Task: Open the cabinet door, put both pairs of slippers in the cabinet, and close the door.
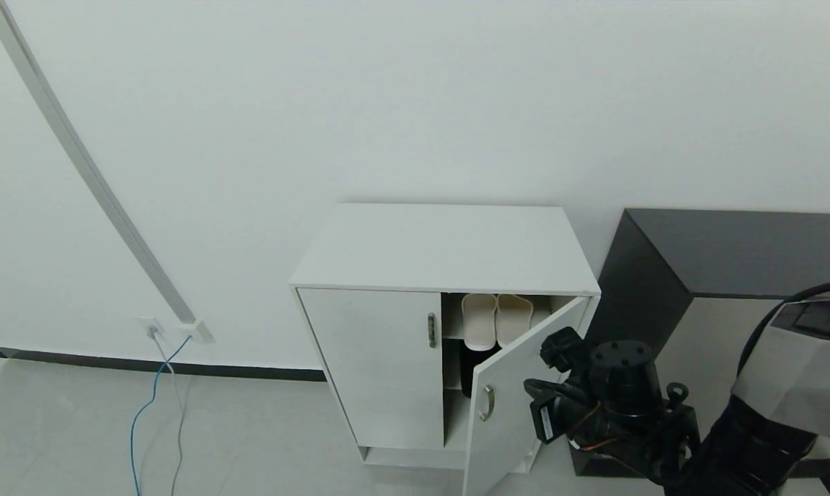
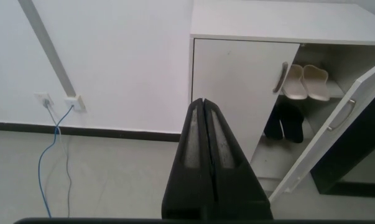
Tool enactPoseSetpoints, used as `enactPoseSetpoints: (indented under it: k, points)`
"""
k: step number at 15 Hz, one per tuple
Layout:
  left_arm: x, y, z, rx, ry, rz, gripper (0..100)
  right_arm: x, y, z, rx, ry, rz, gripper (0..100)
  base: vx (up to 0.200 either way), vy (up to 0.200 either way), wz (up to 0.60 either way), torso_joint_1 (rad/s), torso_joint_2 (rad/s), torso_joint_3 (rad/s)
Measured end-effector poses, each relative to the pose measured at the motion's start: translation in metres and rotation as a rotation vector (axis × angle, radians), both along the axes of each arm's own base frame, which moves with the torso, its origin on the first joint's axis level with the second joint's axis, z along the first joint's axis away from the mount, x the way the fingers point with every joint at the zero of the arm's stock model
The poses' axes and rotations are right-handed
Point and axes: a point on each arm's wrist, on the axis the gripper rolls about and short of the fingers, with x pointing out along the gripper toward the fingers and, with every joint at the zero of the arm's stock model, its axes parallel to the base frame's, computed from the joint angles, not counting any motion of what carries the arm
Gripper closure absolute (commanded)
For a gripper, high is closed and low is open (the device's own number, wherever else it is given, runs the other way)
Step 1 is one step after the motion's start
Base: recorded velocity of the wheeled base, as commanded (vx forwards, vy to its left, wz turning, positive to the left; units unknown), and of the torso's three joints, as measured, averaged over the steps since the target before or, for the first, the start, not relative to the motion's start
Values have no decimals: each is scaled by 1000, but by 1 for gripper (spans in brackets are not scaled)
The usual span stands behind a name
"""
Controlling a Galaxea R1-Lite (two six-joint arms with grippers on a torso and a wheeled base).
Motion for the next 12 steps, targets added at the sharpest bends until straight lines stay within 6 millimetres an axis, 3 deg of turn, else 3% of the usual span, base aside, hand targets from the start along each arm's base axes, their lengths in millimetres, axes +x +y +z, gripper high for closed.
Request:
enactPoseSetpoints:
  k: [12]
  points:
    - [0, 0, 0, -1, 0, 3, 100, 65, 18, -9, 36, -57, -60, 100, 0, 0, 0, 0, 0, 0]
